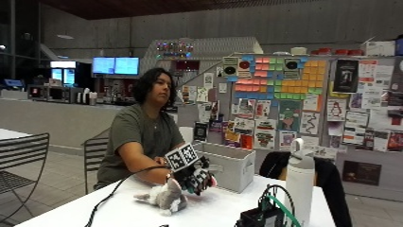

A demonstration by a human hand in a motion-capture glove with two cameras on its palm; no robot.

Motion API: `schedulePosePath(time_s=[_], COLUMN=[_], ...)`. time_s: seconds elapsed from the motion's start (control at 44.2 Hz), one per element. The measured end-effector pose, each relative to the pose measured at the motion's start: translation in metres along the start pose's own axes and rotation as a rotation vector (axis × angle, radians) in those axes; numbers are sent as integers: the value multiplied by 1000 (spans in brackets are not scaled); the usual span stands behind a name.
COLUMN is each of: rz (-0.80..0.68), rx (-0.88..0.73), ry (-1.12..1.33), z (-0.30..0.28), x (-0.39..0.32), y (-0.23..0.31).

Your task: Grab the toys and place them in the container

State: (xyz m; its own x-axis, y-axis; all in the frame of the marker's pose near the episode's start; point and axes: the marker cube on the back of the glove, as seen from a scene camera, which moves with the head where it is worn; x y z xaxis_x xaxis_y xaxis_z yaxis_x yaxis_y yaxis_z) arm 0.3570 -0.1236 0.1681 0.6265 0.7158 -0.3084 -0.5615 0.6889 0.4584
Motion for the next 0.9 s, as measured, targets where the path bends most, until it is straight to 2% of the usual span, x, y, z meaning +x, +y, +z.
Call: schedulePosePath(time_s=[0.09,0.181,0.226,0.294,0.339,0.407,0.498,0.611,0.724,0.814,0.905], rz=[-49,-158,-271,-560,-634,-604,-469,-457,-613,-397,-429], rx=[80,207,275,351,371,420,444,449,500,443,444], ry=[-106,-202,-250,-368,-436,-417,-428,-499,-435,-440,-380], z=[-58,-145,-193,-260,-292,-323,-350,-368,-368,-368,-360], x=[-34,-81,-107,-146,-169,-189,-218,-249,-260,-263,-262], y=[7,17,24,41,46,32,5,-26,-53,-80,-86])
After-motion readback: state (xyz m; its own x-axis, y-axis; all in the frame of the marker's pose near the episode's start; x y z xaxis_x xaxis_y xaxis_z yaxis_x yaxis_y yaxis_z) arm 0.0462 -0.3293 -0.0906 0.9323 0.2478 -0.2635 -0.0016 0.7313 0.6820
